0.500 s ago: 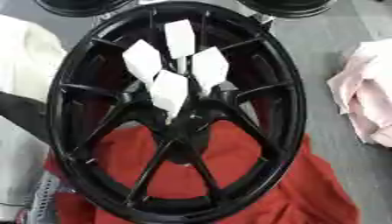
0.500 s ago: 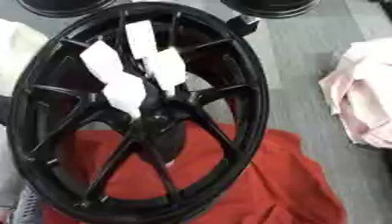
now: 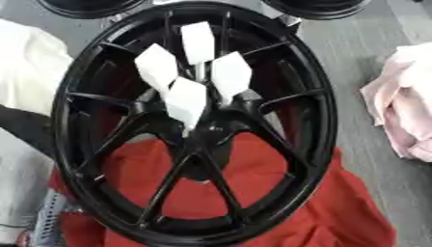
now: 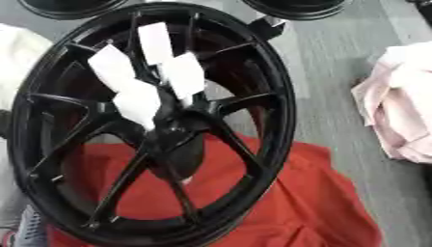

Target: Pull the pin out of the wheel hub.

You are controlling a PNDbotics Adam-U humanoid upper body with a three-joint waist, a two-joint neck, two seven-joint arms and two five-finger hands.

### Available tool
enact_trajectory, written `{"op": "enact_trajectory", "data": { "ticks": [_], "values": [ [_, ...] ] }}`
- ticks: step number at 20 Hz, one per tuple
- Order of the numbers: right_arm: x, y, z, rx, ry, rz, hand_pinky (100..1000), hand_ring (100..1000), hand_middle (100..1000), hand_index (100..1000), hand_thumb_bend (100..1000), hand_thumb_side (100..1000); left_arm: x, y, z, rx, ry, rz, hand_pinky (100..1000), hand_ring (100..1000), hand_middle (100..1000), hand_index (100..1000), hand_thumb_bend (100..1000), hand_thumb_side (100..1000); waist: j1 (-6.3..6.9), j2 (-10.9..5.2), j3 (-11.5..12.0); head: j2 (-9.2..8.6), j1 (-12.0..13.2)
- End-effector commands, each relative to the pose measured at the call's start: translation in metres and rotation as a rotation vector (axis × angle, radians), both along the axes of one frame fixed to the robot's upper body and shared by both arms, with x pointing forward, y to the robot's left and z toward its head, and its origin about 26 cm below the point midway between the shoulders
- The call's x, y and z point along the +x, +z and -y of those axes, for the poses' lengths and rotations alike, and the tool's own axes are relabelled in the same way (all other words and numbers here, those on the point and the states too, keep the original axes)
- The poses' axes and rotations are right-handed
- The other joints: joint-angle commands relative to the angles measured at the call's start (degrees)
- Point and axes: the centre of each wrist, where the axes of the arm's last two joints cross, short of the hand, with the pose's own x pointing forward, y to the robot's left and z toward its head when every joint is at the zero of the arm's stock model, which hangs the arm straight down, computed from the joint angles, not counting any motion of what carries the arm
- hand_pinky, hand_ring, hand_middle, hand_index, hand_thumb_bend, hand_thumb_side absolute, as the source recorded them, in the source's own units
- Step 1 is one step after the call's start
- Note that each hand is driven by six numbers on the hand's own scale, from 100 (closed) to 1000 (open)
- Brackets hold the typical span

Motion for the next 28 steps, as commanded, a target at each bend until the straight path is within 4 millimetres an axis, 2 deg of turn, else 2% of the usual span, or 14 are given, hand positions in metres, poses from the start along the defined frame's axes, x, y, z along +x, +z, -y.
{"op": "enact_trajectory", "data": {
  "ticks": [1,8,12,16,22,28],
  "values": [
    [-0.010,0.022,0.001,-0.166,-0.008,-0.005,809,727,642,701,100,535,-0.004,0.010,-0.004,0.026,0.005,0.031,789,716,693,886,111,866,-0.25,-1.08,-0.1,-0.62,0.1],
    [-0.021,0.067,0.001,-0.610,-0.009,-0.100,835,766,679,746,100,438,-0.004,0.011,-0.005,0.041,0.010,0.030,789,717,693,885,110,865,-0.76,-1.24,-0.4,-0.35,0.3],
    [-0.027,0.092,-0.003,-0.840,0.033,-0.165,849,786,698,767,100,410,-0.004,0.011,-0.006,0.050,0.008,0.025,789,718,693,885,110,865,-1.21,-1.34,-0.4,-0.28,0.3],
    [-0.032,0.115,-0.010,-1.016,0.080,-0.242,860,805,716,785,100,419,-0.004,0.011,-0.006,0.060,0.007,0.023,789,718,693,885,110,865,-1.74,-1.49,-0.4,-0.19,0.4],
    [-0.036,0.134,-0.024,-1.233,0.142,-0.413,878,824,741,814,100,487,-0.004,0.012,-0.006,0.072,0.000,0.021,789,719,694,885,110,864,-2.40,-1.73,-0.1,-0.28,-0.1],
    [-0.037,0.143,-0.040,-1.340,0.193,-0.508,882,830,748,822,100,509,-0.003,0.013,-0.005,0.081,-0.009,0.018,789,720,694,885,109,864,-2.83,-1.83,0.3,-0.45,-0.6]
  ]
}}
